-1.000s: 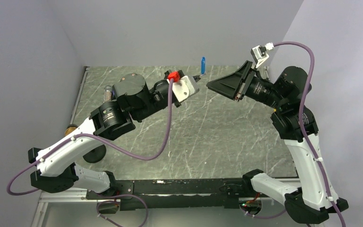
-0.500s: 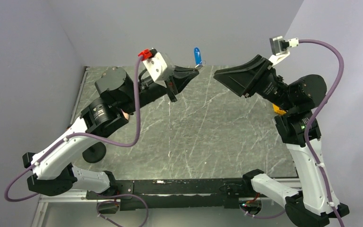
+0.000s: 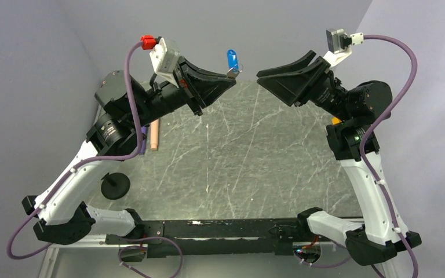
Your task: Remove the keys from the keyring
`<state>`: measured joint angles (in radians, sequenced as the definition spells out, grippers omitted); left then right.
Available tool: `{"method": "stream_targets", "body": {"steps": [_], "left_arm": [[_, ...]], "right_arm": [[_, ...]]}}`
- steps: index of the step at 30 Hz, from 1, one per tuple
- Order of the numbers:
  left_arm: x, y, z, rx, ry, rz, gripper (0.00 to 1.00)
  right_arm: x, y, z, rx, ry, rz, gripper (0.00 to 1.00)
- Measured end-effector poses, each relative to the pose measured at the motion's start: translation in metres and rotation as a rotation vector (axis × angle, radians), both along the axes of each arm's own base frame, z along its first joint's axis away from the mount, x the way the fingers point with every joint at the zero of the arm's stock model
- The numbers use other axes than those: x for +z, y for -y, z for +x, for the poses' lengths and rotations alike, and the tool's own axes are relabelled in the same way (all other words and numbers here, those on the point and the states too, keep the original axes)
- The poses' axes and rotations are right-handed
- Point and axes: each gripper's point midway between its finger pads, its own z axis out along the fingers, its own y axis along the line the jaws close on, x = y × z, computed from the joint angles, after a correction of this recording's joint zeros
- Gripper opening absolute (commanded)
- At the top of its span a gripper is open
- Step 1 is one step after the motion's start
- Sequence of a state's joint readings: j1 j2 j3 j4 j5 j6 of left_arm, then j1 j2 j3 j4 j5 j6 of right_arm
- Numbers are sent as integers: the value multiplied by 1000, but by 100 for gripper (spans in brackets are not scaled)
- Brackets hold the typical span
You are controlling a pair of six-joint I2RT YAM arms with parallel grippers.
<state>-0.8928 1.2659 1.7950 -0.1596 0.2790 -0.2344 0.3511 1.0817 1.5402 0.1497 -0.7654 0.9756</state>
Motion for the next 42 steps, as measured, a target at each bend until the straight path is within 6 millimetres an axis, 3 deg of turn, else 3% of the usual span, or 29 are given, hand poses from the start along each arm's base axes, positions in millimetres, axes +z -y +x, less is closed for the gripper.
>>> {"method": "stream_targets", "body": {"steps": [13, 29, 42], "left_arm": [[5, 8, -18, -162, -46, -65, 0], [3, 22, -10, -196, -81, -109, 0], [-10, 37, 2, -201, -138, -94, 0]], "right_arm": [[18, -4, 5, 39, 43, 50, 47], [23, -7, 8, 80, 43, 76, 38], [25, -7, 6, 80, 56, 80, 35]]}}
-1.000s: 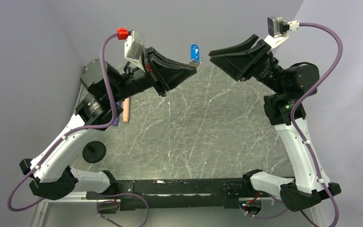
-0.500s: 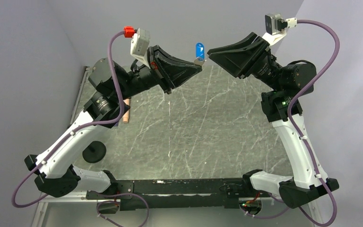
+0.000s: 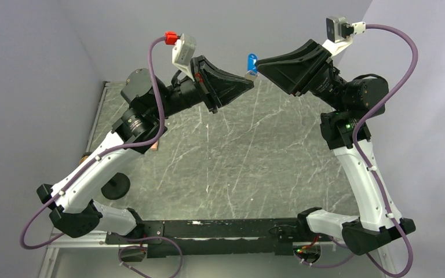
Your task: Remove the keys from the keyring
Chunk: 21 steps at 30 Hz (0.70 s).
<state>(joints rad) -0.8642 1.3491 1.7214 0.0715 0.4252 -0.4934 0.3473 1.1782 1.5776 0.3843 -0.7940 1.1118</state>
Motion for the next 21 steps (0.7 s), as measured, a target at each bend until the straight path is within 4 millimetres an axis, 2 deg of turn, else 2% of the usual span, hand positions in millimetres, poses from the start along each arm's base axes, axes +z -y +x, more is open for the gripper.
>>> {"method": "stream_targets", "body": {"steps": [21], "left_arm": [[10, -1, -2, -11, 8, -40, 0]], "right_arm": [[2, 0, 0, 10, 0, 9, 33]]}}
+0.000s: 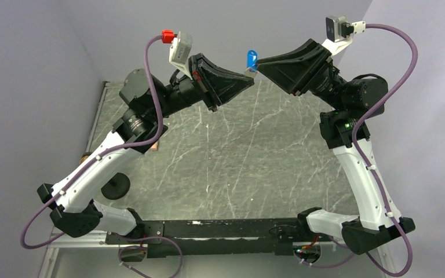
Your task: Remove the keys from the keyring
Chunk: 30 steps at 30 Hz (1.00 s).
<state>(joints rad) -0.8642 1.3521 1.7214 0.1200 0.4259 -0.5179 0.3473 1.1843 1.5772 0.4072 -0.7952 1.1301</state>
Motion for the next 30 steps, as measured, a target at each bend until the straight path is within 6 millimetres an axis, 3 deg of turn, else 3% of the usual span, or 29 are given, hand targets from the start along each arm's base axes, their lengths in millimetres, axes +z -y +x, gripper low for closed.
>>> {"method": "stream_targets", "body": {"steps": [4, 11, 16, 30], "left_arm": [[1, 0, 0, 0, 3, -4, 0], [1, 0, 0, -4, 7, -5, 0], [1, 1, -1, -8, 8, -4, 0], [-4, 2, -3, -22, 1, 15, 0]], "right_arm": [[0, 0, 0, 1, -2, -1, 22], [-4, -2, 2, 8, -9, -12, 16], [-5, -2, 1, 14, -9, -20, 0], [-11, -2, -2, 11, -10, -52, 0]]}}
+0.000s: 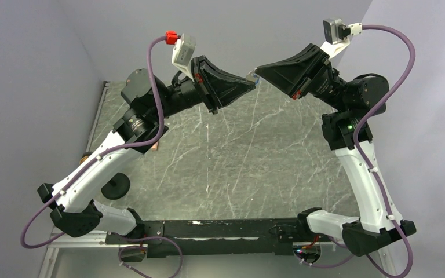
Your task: Remove the keys from the keyring
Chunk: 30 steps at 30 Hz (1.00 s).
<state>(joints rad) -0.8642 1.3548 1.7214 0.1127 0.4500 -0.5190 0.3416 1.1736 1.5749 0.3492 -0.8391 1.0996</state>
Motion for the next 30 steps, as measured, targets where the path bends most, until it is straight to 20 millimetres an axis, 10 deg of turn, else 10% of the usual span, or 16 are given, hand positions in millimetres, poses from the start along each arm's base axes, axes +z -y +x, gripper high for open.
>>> {"method": "stream_targets", "body": {"steps": [30], "left_arm": [[-47, -5, -21, -73, 28, 303, 0]], "right_arm": [[-51, 1, -28, 48, -13, -252, 0]]}}
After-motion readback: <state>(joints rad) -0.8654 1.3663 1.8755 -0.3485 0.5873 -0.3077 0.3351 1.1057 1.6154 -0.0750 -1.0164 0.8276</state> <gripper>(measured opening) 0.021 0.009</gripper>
